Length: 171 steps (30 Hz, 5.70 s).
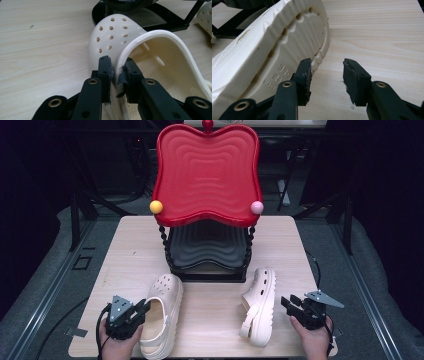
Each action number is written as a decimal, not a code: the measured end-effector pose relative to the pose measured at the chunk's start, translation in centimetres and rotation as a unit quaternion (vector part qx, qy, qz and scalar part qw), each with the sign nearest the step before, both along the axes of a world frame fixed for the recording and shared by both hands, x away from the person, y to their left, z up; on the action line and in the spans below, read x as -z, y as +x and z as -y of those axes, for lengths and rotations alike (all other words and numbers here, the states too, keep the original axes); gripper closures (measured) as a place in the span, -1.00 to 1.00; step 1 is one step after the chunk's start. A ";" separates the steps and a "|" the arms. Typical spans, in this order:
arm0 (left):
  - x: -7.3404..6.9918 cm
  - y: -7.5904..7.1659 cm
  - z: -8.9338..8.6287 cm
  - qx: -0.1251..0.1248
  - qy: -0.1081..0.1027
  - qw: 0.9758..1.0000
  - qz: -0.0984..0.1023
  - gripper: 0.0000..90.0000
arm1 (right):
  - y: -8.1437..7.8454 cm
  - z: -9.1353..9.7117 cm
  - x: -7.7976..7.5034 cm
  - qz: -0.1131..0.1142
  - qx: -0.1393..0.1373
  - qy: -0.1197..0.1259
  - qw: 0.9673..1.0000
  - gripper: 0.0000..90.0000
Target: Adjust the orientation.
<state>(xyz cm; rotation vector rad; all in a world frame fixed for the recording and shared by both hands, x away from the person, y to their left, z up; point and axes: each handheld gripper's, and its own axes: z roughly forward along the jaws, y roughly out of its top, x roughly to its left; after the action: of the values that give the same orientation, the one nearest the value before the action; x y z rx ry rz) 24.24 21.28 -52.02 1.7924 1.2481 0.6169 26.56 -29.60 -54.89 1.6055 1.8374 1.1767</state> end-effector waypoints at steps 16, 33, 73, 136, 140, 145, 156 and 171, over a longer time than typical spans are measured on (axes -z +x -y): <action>1.3 1.1 6.5 0.016 -0.006 1.000 -0.001 0.68 | 0.1 0.0 0.1 -0.001 0.000 0.007 1.000 0.30; 1.7 1.1 7.9 0.049 0.014 0.999 0.017 0.61 | 0.0 -0.1 -0.1 0.001 -0.001 0.006 1.000 0.30; -0.2 -0.4 2.2 0.084 -0.034 0.996 0.003 0.42 | -2.4 -4.2 -3.8 0.078 -0.061 -0.031 0.995 0.79; 1.8 0.8 -4.1 0.014 -0.063 0.998 -0.009 0.28 | -2.3 0.9 -2.6 0.019 0.030 -0.008 0.999 1.00; 1.8 0.8 -4.0 0.017 -0.061 0.998 -0.009 0.28 | -1.3 2.9 -1.1 -0.021 0.045 0.032 0.998 1.00; 1.9 0.9 -3.9 0.019 -0.059 0.998 -0.013 0.28 | -0.4 2.9 0.1 -0.057 0.041 0.023 0.997 1.00; 2.0 0.8 -3.9 0.018 -0.060 0.998 -0.010 0.28 | -1.4 2.6 -1.7 -0.005 0.066 -0.017 0.998 0.77; 2.1 0.9 -3.8 0.021 -0.061 0.998 -0.014 0.27 | -1.6 -0.3 -1.7 0.008 0.019 -0.057 0.998 0.57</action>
<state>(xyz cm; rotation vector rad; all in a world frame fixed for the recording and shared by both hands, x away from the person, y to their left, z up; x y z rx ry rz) 25.14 25.10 -54.15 1.7267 1.2384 0.4832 24.99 -29.27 -53.19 1.5574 1.8211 1.0461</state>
